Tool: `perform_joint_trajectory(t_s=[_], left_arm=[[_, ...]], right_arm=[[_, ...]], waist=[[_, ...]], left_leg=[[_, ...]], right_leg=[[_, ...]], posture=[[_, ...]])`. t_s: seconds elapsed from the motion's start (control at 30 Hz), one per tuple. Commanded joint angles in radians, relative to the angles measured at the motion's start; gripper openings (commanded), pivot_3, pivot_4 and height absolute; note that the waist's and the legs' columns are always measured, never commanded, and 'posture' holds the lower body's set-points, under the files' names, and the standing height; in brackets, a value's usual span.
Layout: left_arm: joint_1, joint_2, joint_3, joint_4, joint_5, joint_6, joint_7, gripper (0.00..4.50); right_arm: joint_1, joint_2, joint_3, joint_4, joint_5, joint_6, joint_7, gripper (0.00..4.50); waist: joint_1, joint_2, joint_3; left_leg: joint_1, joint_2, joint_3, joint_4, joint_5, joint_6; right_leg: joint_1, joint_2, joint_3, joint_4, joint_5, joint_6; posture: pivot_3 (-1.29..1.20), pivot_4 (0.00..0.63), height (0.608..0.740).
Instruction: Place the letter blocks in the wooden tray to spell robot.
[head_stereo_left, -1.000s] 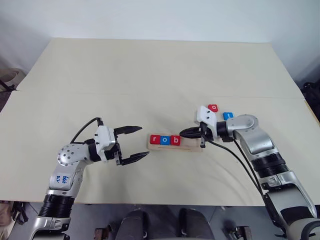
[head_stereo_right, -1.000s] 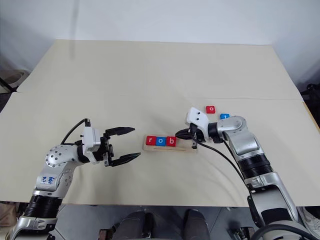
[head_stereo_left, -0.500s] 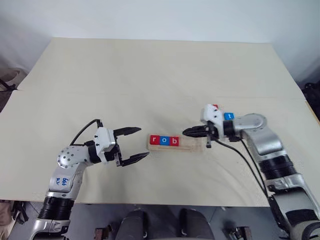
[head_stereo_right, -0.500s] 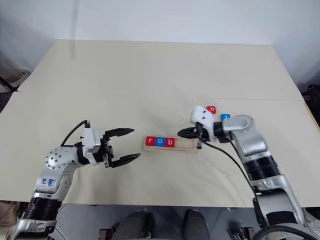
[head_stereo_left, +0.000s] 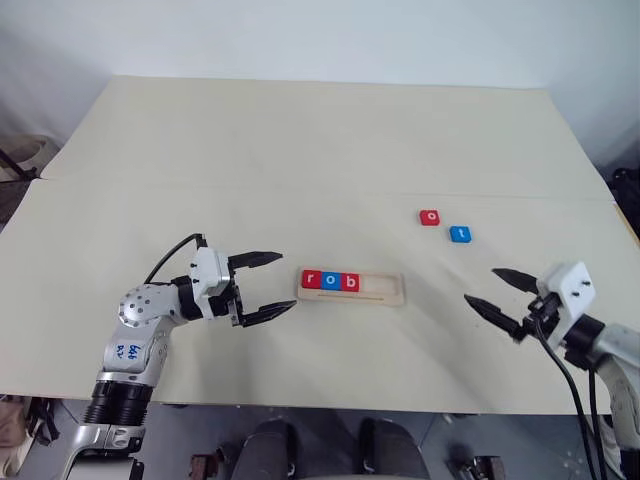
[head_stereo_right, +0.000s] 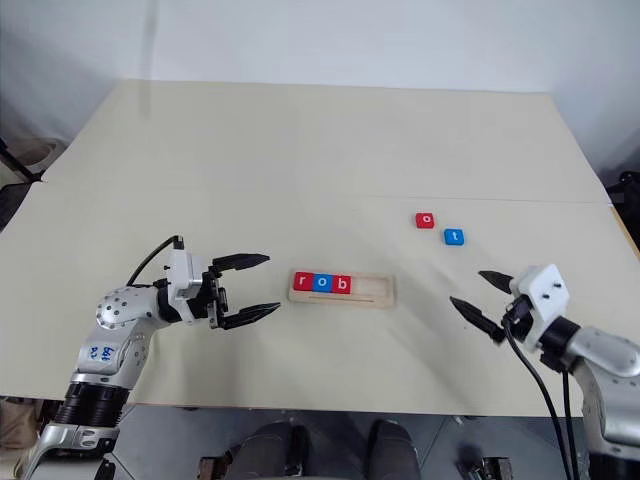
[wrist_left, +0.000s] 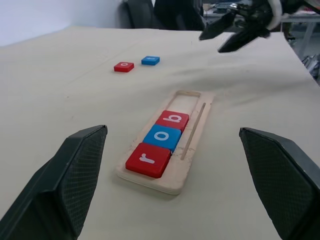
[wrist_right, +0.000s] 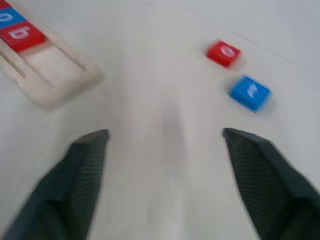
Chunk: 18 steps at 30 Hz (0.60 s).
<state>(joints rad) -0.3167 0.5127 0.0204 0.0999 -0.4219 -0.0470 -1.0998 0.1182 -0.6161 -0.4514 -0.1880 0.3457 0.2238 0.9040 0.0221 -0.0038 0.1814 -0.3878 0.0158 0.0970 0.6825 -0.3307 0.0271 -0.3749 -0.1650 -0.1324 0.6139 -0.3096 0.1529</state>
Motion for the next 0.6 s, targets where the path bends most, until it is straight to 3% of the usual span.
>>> perform_joint_trajectory(t_s=[0.03, 0.3, 0.6], left_arm=[[-0.033, -0.008, 0.010, 0.036, -0.003, -0.024, -0.017, 4.50], [-0.070, -0.013, 0.008, 0.077, 0.003, -0.039, -0.042, 4.50], [-0.059, -0.011, 0.015, 0.040, 0.008, -0.043, -0.023, 4.50]], right_arm=[[0.109, 0.060, -0.106, -0.039, 0.038, -0.099, -0.046, 4.48], [0.160, 0.102, -0.108, -0.034, 0.077, -0.149, -0.092, 4.48], [-0.217, -0.007, 0.088, 0.051, 0.051, 0.203, -0.231, 4.48]], waist=[[0.002, 0.000, 0.000], [-0.008, 0.001, 0.000], [-0.024, 0.001, -0.001]], left_leg=[[0.000, 0.000, 0.000, 0.000, 0.000, 0.000], [0.001, 0.000, 0.000, 0.000, 0.000, 0.000], [0.001, 0.001, 0.000, 0.000, 0.000, 0.000]], right_leg=[[0.000, 0.000, 0.000, 0.000, 0.000, 0.000], [0.000, 0.000, 0.001, 0.001, 0.000, 0.000], [0.000, 0.000, 0.001, 0.003, 0.000, -0.001]], posture=[[0.00, 0.150, 0.740], [0.00, 0.150, 0.740], [0.00, 0.150, 0.740]])
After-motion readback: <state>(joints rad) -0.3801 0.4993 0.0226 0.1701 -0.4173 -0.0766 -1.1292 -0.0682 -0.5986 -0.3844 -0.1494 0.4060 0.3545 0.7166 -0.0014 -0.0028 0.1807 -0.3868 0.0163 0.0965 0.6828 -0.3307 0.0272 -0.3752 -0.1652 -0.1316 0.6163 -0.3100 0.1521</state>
